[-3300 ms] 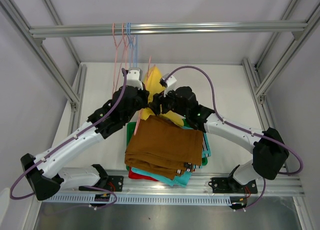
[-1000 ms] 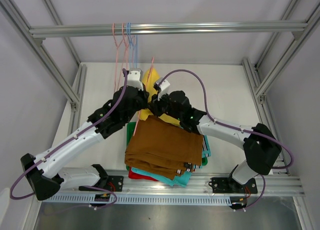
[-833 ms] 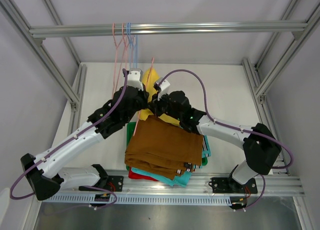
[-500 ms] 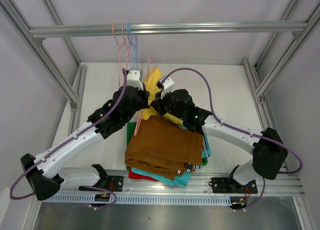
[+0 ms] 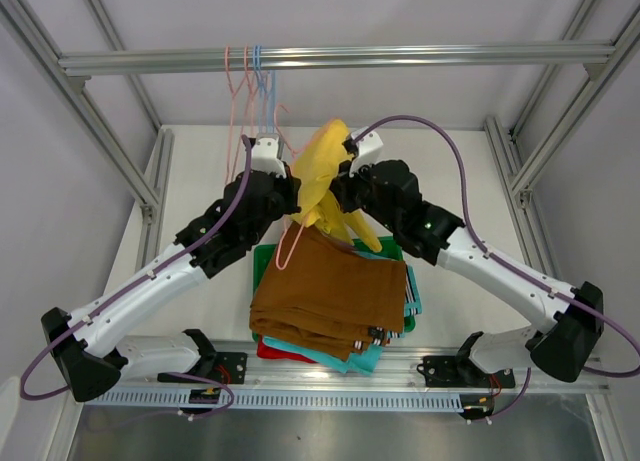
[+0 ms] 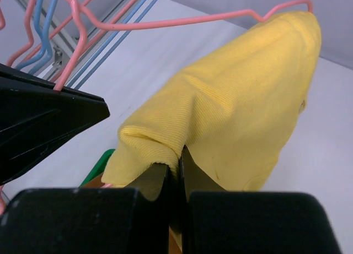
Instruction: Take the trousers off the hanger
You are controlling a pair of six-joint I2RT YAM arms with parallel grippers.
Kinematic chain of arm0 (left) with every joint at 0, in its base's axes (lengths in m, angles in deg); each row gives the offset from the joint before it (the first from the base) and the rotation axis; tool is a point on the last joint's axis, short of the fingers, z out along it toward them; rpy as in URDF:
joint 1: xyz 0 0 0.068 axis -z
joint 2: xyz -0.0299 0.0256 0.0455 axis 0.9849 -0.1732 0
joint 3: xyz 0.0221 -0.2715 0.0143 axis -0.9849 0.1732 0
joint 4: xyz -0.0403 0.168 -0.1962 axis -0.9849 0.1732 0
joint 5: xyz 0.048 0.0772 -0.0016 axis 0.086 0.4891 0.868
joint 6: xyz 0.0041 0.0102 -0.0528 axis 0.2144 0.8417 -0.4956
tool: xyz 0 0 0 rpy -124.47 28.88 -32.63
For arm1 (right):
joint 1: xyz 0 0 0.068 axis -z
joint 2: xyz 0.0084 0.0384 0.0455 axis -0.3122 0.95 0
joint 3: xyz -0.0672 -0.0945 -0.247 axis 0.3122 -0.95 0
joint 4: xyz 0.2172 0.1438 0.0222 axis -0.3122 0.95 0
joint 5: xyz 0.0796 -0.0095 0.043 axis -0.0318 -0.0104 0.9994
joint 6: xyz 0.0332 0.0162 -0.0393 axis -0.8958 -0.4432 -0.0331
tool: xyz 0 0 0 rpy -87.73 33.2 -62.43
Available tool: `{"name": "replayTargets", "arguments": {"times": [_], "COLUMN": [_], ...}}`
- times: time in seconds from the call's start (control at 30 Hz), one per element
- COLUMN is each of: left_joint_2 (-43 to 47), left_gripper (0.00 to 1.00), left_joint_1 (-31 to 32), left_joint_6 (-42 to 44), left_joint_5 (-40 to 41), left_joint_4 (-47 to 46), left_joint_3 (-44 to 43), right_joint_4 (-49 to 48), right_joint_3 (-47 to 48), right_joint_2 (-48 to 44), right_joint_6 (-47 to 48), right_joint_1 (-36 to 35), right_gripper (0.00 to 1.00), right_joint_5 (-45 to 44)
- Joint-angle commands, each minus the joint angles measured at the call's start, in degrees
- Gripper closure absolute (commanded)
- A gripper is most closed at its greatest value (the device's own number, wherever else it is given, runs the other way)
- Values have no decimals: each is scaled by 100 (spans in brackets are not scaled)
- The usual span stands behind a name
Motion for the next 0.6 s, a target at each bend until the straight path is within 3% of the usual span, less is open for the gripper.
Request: {"name": "replayTargets", "arguments": {"times": [0.0,0.57], "left_joint_2": [74,-49], "left_gripper": [100,100], "left_joint_1": [55,46], "left_joint_6": [109,109], "left_joint_5": [-80,-88], "left_joint_4": [-36,-10], "left_joint_3": [-219,-227], "right_joint_4": [-621,373], "right_joint_3": [665,1772], "right_joint_2": [-536,-1353], "right_joint_6": [94,516], "right_joint_1": [265,722], "right_gripper": [100,100], "right_joint_5": [-672,-980]}}
